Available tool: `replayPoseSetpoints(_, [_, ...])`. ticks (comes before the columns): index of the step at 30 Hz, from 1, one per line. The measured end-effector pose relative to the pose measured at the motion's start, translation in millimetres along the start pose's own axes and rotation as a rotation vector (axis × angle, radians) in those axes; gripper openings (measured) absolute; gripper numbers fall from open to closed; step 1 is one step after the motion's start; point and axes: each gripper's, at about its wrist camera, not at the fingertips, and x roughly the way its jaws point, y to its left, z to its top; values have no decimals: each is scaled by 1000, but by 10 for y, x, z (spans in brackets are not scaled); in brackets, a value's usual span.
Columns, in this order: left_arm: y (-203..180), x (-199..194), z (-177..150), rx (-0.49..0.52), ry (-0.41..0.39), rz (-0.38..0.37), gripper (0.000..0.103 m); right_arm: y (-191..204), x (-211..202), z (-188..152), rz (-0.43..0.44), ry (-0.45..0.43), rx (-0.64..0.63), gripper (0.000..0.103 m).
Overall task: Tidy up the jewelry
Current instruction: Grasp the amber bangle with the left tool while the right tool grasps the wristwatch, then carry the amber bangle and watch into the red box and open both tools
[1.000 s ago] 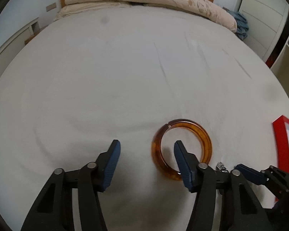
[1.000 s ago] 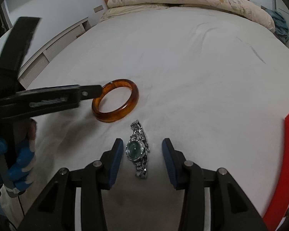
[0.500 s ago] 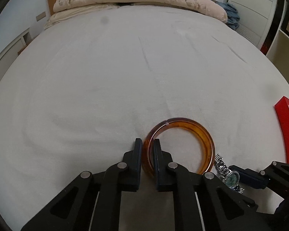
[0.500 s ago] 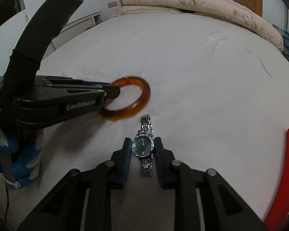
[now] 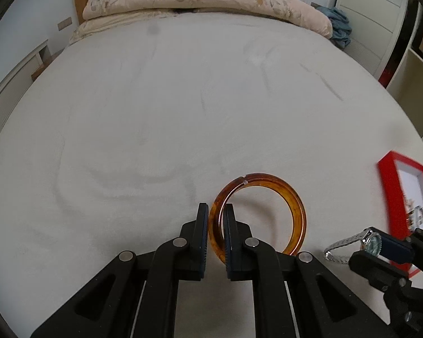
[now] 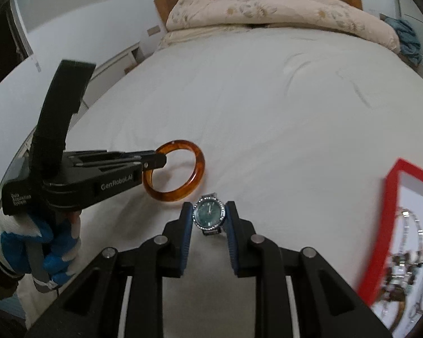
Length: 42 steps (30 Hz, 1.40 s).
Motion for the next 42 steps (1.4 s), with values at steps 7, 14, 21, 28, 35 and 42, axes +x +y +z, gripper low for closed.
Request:
replayPoseSetpoints(7, [-400, -322, 55, 49, -30, -41, 10, -284, -571, -5, -47, -66, 29, 21])
replayPoseSetpoints(14, [-1116, -418, 222, 123, -49, -144, 10, -775, -1048, -56, -166, -127, 82, 21])
replayPoseSetpoints(21, [-1880, -313, 302, 197, -38, -218, 10, -1433, -1365, -164, -303, -144, 139, 21])
replayPoseSetpoints(28, [-2389, -92, 277, 287, -13, -230, 10, -1976, -1446, -247, -376, -134, 187, 22])
replayPoseSetpoints(35, [-2674, 95, 140, 328, 7, -215, 10, -2292, -1257, -279, -391, -109, 210, 22])
replayPoseSetpoints(42, [-2682, 223, 137, 342, 19, -209, 10, -2455, -1147, -360, -388, -92, 220, 22])
